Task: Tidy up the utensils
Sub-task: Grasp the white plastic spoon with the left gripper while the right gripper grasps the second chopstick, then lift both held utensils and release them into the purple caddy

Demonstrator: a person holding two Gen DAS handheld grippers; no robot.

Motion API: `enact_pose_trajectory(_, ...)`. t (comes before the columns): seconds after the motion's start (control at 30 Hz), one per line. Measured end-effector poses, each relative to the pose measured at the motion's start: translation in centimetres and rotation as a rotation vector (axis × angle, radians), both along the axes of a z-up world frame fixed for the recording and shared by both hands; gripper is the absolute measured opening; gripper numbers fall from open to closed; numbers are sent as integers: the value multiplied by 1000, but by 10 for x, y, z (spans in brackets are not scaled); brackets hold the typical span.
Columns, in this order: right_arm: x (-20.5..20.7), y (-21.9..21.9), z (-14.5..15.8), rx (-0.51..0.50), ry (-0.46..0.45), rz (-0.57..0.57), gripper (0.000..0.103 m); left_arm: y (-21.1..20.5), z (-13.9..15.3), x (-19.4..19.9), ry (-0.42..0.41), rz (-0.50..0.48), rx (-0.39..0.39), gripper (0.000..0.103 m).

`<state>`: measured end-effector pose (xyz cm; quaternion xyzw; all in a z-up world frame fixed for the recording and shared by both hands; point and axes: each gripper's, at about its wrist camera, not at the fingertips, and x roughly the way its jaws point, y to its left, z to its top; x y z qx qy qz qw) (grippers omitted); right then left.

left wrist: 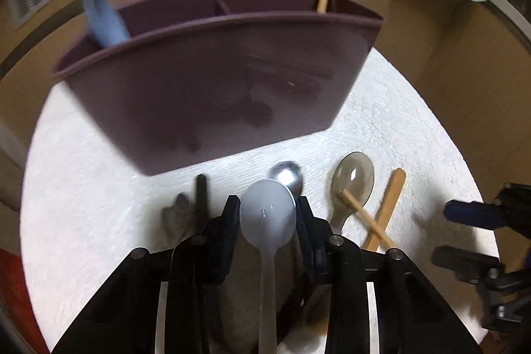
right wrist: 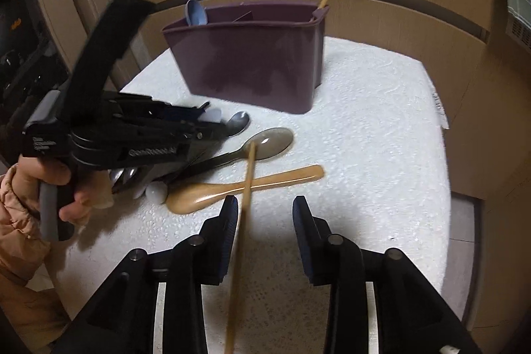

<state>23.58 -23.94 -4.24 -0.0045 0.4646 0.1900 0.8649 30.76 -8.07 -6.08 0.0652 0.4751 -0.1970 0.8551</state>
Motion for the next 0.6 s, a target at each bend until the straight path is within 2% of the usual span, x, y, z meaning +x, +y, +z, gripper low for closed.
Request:
enact_pose_trajectory(0.1,4,12,-10,29,59,43,32,26,10,-16,-33,45,-50,35)
enact_pose_trajectory(0.2,8,25,-19,-22,66,47,29,44,17,-31,-55,73,-84,35)
enact_pose_trajectory(0.27,12,32,-25,-76,71,36,10,52,20,-38,-65,82,-101,35)
enact_pose_trajectory(0.3,13,33,-26,-94,69,28,8,55,22,-42,-76,87,-103,35)
enact_pose_trajectory(0.4,13,33,-22,-90,59,22,6,65,33,-54,-118,105,-108,35)
enact_pose_trajectory(0.6,6,28,5,-59,-22,2,6,59,45,-67,-167,116,-138,35)
